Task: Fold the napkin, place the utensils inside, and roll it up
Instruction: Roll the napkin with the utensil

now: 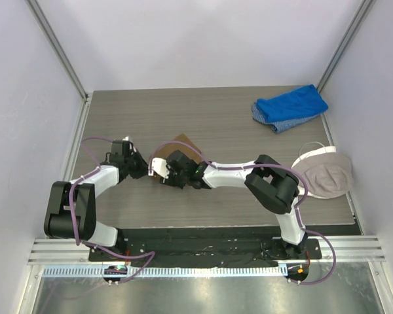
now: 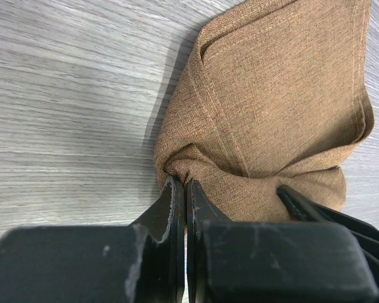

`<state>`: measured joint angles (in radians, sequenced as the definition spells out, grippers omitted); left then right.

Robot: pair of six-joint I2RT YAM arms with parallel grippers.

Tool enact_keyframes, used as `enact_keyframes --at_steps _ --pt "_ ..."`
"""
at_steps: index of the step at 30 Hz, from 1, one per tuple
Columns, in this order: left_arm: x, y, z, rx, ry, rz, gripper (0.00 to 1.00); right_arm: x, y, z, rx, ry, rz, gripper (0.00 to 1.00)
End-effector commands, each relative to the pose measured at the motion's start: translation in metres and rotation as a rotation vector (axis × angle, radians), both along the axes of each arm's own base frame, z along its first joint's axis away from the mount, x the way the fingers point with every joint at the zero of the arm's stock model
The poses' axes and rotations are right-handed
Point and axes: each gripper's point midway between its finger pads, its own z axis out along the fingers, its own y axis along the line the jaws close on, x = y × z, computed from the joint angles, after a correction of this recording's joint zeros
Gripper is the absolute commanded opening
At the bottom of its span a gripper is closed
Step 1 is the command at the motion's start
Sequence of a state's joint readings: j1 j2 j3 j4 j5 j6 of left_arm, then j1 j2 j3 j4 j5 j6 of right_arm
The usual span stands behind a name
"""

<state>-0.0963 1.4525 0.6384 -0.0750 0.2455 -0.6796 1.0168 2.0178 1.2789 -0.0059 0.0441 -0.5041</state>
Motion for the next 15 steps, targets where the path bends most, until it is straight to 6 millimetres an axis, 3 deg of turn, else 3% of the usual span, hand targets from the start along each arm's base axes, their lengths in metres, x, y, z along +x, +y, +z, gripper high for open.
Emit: enact_keyframes --at_steps 1,4,6,9,13,15 --pt "0.007 -0.007 0.011 -0.026 -0.026 -0.029 0.0 -0.01 -0.011 -0.026 -0.056 0.118 -0.015 0.5" --pt "0.01 -0.006 0.016 -0.031 -0.049 -0.017 0.01 -0.013 -0.016 -0.041 -0.088 0.221 -0.028 0.45" --pt "0.012 -0.005 0.023 -0.024 -0.077 -0.007 0.09 -0.018 -0.021 -0.047 -0.108 0.303 -0.041 0.41" --pt "0.01 0.004 0.029 0.012 -0.101 0.031 0.28 -0.029 -0.027 -0.058 -0.108 0.437 -0.05 0.32" --pt "0.003 0.019 0.041 0.065 -0.158 0.092 0.62 -0.044 -0.031 -0.061 -0.072 0.602 -0.07 0.26" --pt "0.001 0.023 0.044 0.077 -0.181 0.111 0.66 -0.053 -0.03 -0.055 -0.032 0.713 -0.068 0.25"
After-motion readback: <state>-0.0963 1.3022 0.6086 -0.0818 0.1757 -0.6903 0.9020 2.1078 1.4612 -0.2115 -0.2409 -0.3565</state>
